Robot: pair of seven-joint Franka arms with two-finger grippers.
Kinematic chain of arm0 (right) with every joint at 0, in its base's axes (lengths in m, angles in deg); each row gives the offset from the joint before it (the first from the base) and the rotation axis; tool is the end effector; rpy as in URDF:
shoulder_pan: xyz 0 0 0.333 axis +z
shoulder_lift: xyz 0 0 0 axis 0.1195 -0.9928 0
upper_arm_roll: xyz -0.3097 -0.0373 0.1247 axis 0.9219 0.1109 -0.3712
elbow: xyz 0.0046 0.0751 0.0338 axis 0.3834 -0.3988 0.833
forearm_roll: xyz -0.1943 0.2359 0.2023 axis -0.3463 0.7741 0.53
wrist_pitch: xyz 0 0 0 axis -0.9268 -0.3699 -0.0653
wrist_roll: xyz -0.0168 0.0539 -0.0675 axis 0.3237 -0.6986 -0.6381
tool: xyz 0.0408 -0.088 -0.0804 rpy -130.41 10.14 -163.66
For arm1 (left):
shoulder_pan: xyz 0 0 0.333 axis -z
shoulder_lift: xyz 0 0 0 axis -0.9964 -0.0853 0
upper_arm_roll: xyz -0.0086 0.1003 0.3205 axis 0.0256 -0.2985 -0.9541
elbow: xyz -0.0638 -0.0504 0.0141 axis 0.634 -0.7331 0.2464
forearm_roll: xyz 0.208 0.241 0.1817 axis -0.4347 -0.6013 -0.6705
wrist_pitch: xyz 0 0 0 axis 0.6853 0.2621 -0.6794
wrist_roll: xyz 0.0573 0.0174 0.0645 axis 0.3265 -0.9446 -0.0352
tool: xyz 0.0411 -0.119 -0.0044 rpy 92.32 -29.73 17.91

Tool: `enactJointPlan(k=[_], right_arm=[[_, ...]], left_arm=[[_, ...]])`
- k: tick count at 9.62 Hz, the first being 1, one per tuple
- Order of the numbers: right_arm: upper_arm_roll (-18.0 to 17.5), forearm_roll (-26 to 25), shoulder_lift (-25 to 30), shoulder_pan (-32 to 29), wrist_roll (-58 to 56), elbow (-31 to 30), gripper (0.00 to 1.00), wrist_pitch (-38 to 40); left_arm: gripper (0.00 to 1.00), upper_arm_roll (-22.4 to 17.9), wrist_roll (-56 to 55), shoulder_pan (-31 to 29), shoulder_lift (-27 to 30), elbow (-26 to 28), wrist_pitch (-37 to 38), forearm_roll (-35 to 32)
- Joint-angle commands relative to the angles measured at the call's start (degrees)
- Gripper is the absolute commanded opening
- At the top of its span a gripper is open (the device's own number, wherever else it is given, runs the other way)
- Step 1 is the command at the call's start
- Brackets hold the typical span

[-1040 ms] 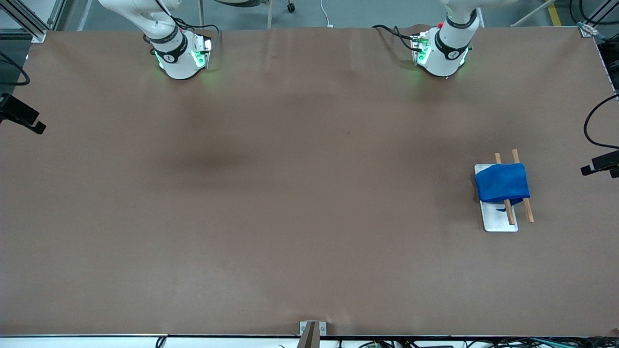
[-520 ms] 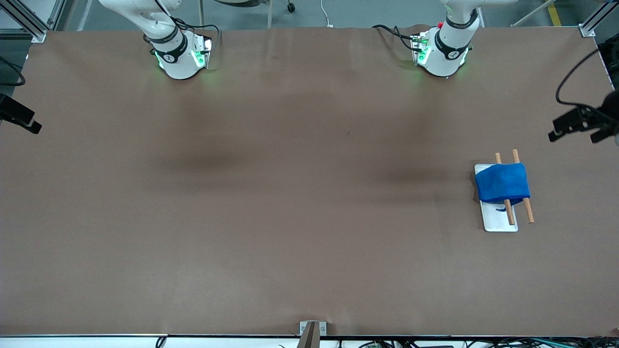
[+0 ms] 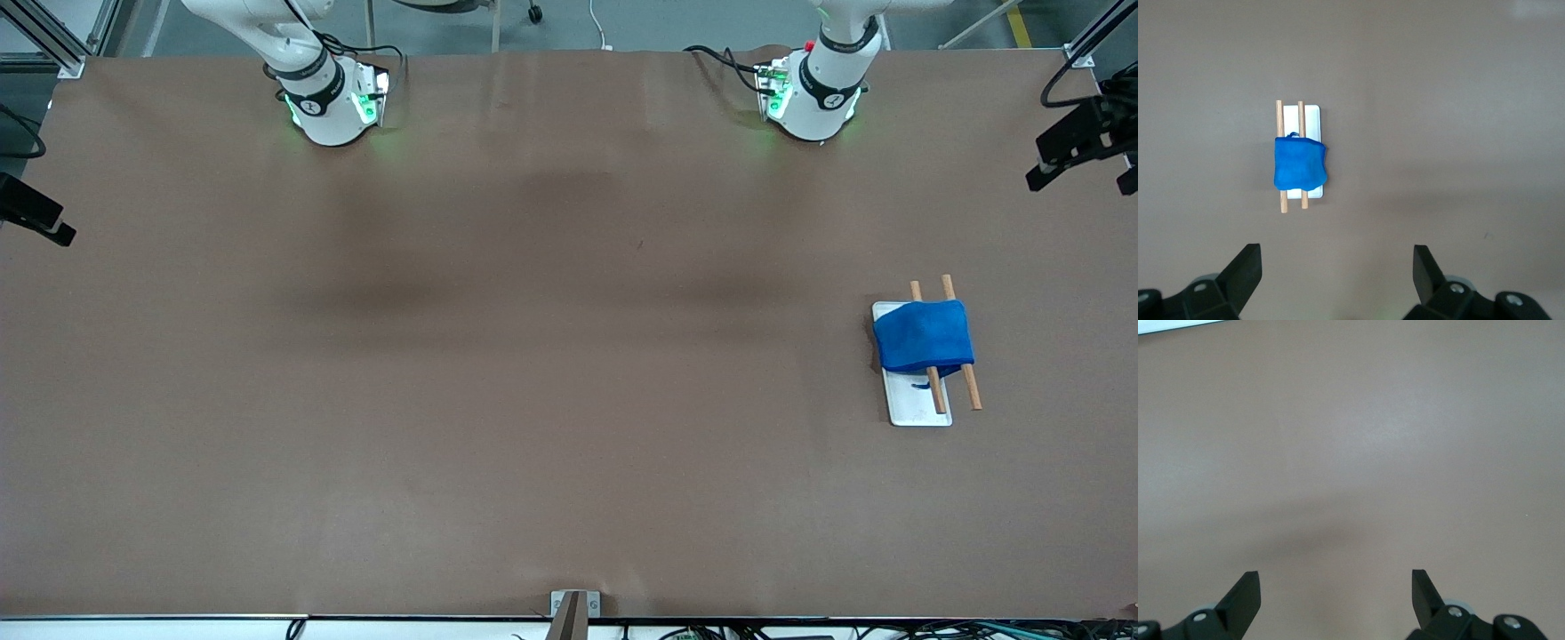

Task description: Right arm passes towel to left arm to hang

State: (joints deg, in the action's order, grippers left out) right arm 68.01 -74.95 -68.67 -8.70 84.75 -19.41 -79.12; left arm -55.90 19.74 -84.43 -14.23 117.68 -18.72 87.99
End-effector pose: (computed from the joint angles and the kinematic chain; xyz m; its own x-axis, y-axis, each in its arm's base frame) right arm 0.5227 -0.0556 0.6630 0.9863 -0.1594 0.0419 -0.1596 -0.9872 0.0010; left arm 0.4925 -0.0061 0.7058 0.9968 -0.0475 0.0647 -0.0500 -0.9981 0.0370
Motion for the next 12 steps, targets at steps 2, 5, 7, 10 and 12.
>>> enactJointPlan(k=[2,5,7,10,12], right_arm=[[-0.5,0.0,0.5,-0.8,-0.6,-1.0,1.0,-0.4],[-0.5,0.0,0.5,-0.8,-0.6,-1.0,1.0,-0.3],[-0.5,0.0,0.5,-0.8,-0.6,-1.0,1.0,-0.2],[-0.5,0.0,0.5,-0.8,-0.6,-1.0,1.0,-0.3],[-0.5,0.0,0.6,-0.8,-0.6,-1.0,1.0,-0.3]], left_arm=[[1.0,0.0,-2.5,1.2,-1.6,0.1,3.1,-1.1],[1.0,0.0,-2.2,1.0,-1.6,1.2,3.0,-2.0],[1.0,0.0,-1.6,1.0,-1.5,1.6,3.1,-2.4],[1.0,0.0,-1.4,1.0,-1.6,1.6,3.1,-2.4],[1.0,0.0,-1.4,1.0,-1.6,1.5,3.1,-2.4]])
